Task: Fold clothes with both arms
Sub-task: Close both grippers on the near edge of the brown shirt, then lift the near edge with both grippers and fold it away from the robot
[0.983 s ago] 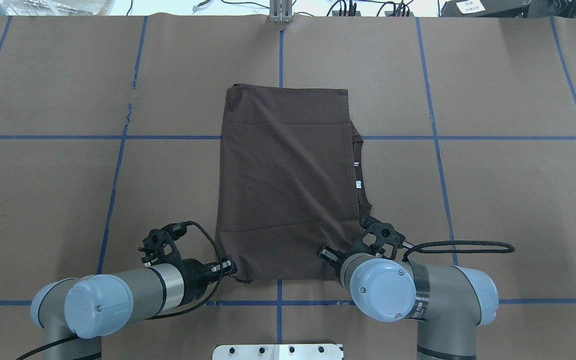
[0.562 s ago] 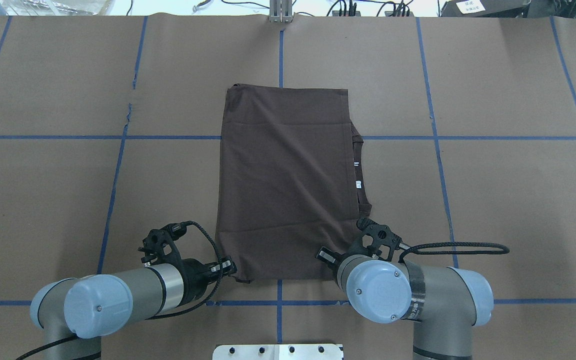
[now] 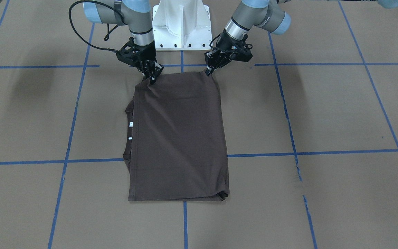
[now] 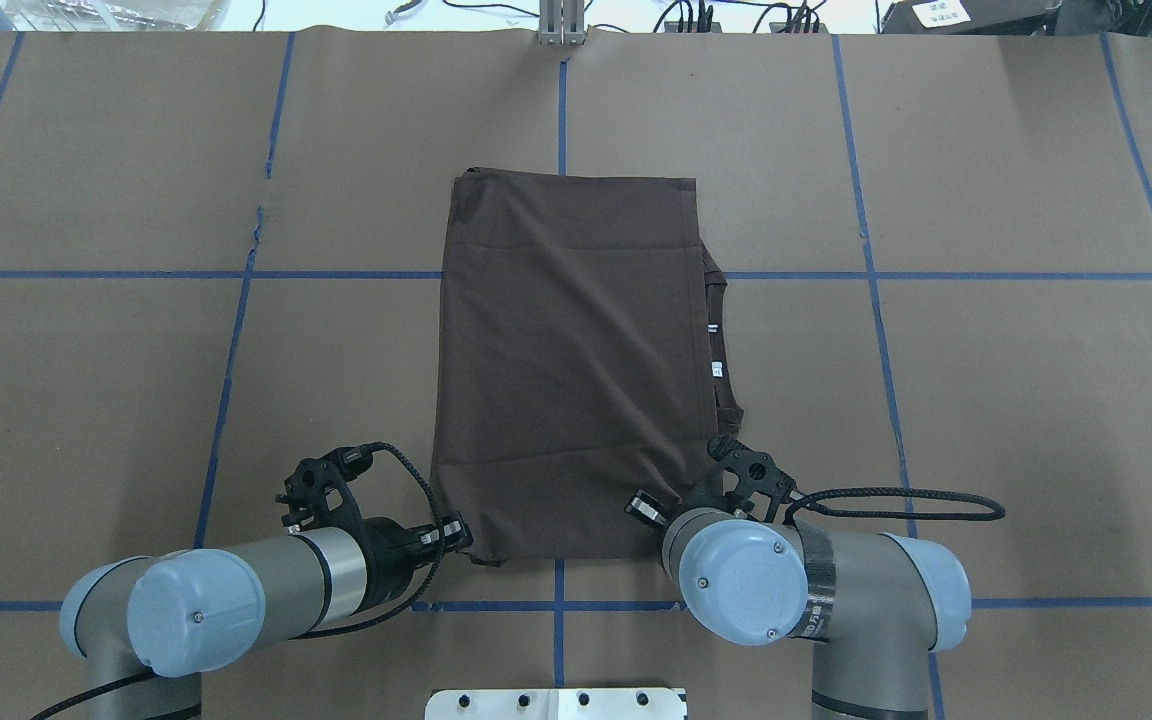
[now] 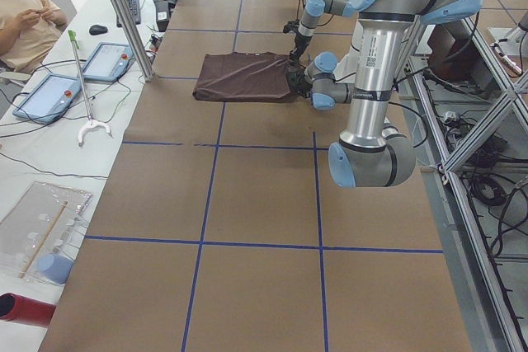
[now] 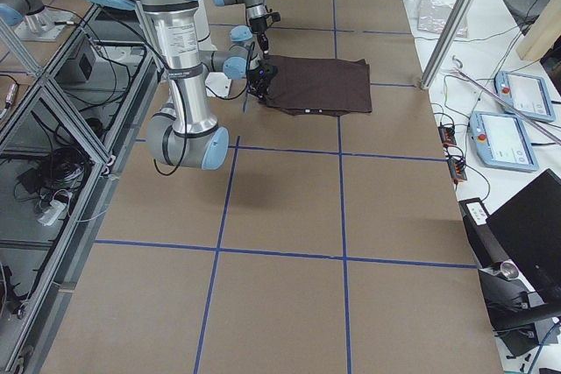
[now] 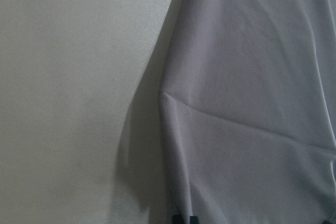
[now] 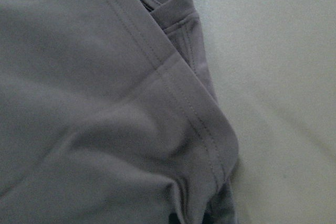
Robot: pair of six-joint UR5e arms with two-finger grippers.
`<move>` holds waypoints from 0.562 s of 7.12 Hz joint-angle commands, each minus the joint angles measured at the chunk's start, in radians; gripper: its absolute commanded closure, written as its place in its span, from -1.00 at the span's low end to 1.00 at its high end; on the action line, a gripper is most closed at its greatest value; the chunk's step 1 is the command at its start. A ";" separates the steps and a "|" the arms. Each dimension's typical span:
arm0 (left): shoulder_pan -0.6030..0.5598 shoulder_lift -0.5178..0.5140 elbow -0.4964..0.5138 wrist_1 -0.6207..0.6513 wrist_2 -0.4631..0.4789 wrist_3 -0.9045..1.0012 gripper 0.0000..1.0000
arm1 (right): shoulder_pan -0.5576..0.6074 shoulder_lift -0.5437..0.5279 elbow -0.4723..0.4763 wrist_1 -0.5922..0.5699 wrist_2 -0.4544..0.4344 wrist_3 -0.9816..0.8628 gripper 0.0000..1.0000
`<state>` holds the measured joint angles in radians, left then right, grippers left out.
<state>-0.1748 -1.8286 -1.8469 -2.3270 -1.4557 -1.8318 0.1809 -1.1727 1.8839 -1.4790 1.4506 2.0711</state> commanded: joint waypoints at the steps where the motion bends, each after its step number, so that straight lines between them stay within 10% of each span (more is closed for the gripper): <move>1: 0.000 -0.001 -0.002 0.000 0.000 0.000 1.00 | 0.009 0.001 0.000 0.000 -0.004 0.052 1.00; 4: 0.000 0.017 -0.220 0.179 -0.059 0.014 1.00 | 0.038 -0.014 0.135 -0.033 0.005 0.052 1.00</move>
<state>-0.1756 -1.8186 -1.9476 -2.2711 -1.4769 -1.8220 0.2080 -1.1751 1.9374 -1.4897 1.4510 2.1218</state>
